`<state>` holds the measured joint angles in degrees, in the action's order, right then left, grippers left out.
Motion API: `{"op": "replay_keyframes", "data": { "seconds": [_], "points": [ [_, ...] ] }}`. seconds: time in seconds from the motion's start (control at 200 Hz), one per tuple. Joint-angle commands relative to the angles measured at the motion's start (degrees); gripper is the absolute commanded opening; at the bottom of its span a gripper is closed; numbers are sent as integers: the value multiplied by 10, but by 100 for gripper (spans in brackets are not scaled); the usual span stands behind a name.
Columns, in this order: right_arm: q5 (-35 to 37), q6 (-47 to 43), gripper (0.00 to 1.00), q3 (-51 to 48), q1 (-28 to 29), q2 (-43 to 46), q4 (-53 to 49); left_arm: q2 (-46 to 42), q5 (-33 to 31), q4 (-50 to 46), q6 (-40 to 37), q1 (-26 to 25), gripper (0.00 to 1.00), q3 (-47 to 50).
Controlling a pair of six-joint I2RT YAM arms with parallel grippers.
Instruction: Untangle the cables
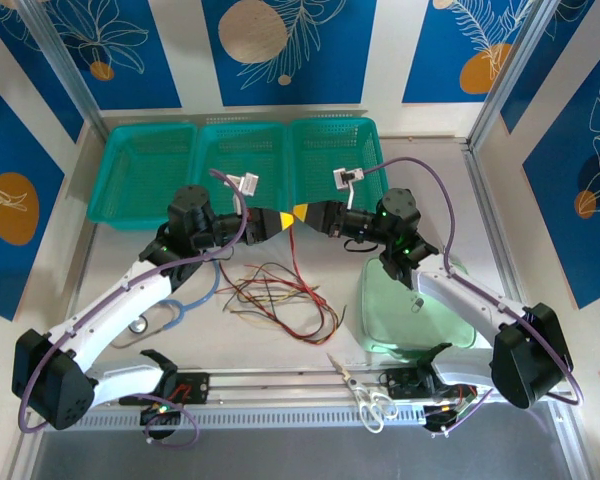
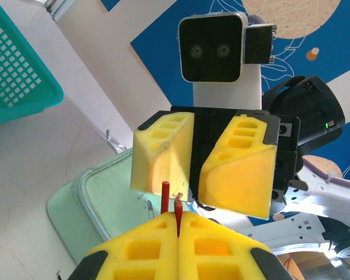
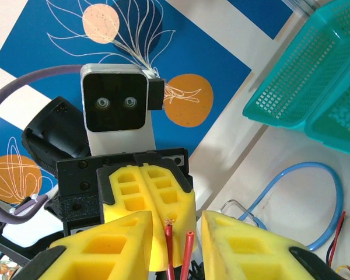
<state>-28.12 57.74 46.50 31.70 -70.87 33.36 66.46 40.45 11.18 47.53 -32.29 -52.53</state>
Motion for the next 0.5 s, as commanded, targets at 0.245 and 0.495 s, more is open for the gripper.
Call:
{"op": "replay_keyframes", "data": {
  "seconds": [0.245, 0.495],
  "points": [
    [0, -4, 15, 0, 13, -12, 6, -6, 11, 12, -5, -7, 0, 2],
    [26, 1, 0, -13, 8, 10, 6, -10, 3, -1, -12, -6, 0, -3]
  ]
}}
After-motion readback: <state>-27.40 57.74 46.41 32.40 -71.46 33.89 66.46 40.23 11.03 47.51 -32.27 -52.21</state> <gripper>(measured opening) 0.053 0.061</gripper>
